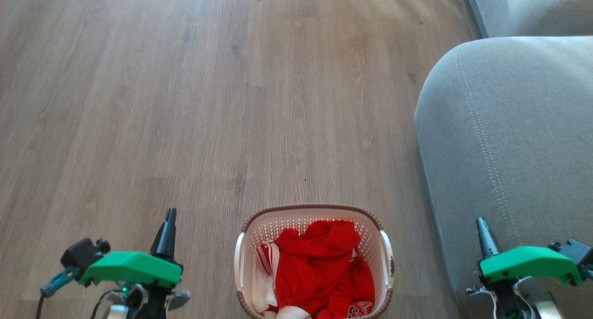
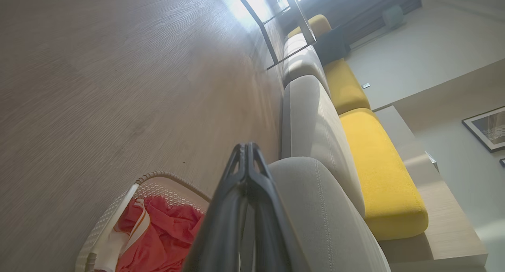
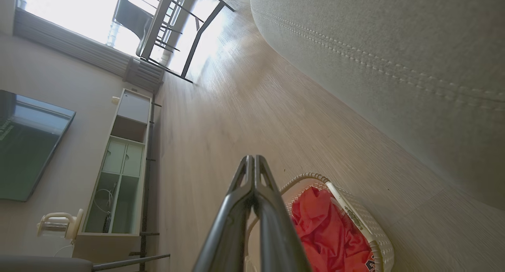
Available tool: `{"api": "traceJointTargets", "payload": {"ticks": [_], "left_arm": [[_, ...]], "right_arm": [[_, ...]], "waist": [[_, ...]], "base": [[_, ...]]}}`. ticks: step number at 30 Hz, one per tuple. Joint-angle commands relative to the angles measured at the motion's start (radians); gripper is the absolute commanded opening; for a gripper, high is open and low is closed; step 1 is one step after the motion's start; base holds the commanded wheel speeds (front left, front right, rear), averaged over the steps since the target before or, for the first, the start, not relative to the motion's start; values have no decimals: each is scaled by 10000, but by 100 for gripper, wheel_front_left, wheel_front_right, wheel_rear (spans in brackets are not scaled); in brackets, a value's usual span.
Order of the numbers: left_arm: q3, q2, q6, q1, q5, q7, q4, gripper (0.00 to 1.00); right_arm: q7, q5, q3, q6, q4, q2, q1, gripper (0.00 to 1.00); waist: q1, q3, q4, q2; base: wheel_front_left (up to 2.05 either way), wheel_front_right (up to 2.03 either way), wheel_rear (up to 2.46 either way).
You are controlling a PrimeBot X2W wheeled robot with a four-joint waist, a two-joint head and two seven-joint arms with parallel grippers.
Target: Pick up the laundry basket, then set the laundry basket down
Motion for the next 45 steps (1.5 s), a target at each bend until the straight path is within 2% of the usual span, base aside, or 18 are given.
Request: {"api": "traceJointTargets", "payload": {"ticks": [1,45], "left_arm": [[313,161,-68,-617,-237,52,-380,0],[1820,138,-153,-792,-5064,1362,-496,0]], "right_arm": [[59,237,46,34,-373,-150,-602,0],[1343,4668,-599,53,-467,-173,-863,0]], "waist": [[-1,-1,-10,-1],[-1,-40,-499,-1]], "base": [[0,0,0],[0,0,0]]}}
